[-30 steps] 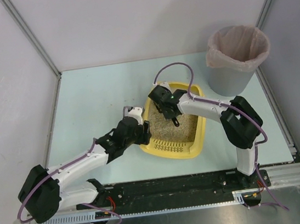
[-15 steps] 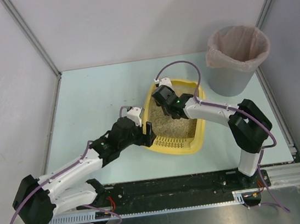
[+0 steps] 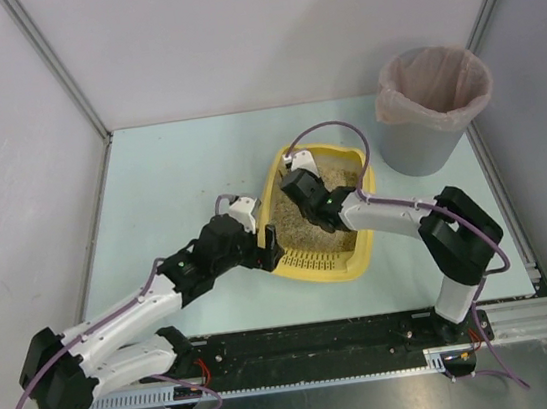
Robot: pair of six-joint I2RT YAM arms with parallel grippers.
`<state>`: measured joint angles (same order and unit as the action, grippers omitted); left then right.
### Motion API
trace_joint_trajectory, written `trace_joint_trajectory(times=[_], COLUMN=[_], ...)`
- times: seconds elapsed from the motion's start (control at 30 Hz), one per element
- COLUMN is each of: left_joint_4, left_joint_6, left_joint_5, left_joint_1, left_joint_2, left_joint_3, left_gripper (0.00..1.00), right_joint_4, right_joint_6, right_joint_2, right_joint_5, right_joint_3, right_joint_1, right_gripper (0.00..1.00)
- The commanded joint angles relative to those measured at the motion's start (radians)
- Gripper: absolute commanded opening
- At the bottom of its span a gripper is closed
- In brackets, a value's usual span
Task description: Clean the litter box
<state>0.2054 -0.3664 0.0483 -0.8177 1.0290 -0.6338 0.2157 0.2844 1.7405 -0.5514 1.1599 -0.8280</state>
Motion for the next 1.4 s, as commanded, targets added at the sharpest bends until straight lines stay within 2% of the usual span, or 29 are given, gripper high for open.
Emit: trace_joint_trajectory(times=[0.0, 0.13, 0.37, 0.57, 0.77, 0.9, 1.07, 1.13, 1.23, 1.3, 1.37], left_joint_4=[0.032, 0.055, 0.072, 0.077, 0.078, 0.078, 0.081, 0.08, 0.081, 0.081, 0.081], left_joint_6=[0.012, 0.03, 0.064, 0.139, 0.155, 0.181, 0.23, 0.239, 0.257, 0.258, 0.254], left_joint_5=[0.004, -0.004, -0.088, -0.123, -0.159, -0.165, -0.14, -0.122, -0.094, -0.084, -0.093], left_joint_1=[0.017, 0.045, 0.146, 0.212, 0.233, 0.235, 0.241, 0.242, 0.241, 0.242, 0.241], left_joint_2=[-0.069, -0.118, -0.113, -0.04, 0.078, 0.14, 0.184, 0.194, 0.203, 0.21, 0.213], left_joint_3=[-0.075, -0.107, -0.171, -0.291, -0.464, -0.558, -0.566, -0.543, -0.515, -0.507, -0.506], left_gripper=[0.93, 0.97, 1.0, 1.0, 1.0, 1.0, 1.0, 1.0, 1.0, 1.0, 1.0], right_joint_4=[-0.148, -0.255, -0.282, -0.272, -0.302, -0.262, -0.219, -0.161, -0.131, -0.148, -0.131], right_joint_6=[-0.028, -0.062, -0.105, -0.168, -0.243, -0.217, -0.26, -0.234, -0.215, -0.243, -0.24], right_joint_2=[-0.102, -0.188, -0.274, -0.37, -0.509, -0.568, -0.578, -0.584, -0.645, -0.67, -0.656], right_joint_5=[-0.099, -0.113, -0.065, -0.067, -0.148, -0.173, -0.217, -0.258, -0.208, -0.176, -0.208], right_joint_3=[-0.083, -0.173, -0.273, -0.348, -0.448, -0.488, -0.493, -0.494, -0.508, -0.517, -0.517], right_joint_1=[-0.031, -0.052, -0.065, -0.121, -0.204, -0.22, -0.295, -0.284, -0.246, -0.266, -0.293], right_gripper=[0.0, 0.0, 0.0, 0.0, 0.0, 0.0, 0.0, 0.0, 0.0, 0.0, 0.0])
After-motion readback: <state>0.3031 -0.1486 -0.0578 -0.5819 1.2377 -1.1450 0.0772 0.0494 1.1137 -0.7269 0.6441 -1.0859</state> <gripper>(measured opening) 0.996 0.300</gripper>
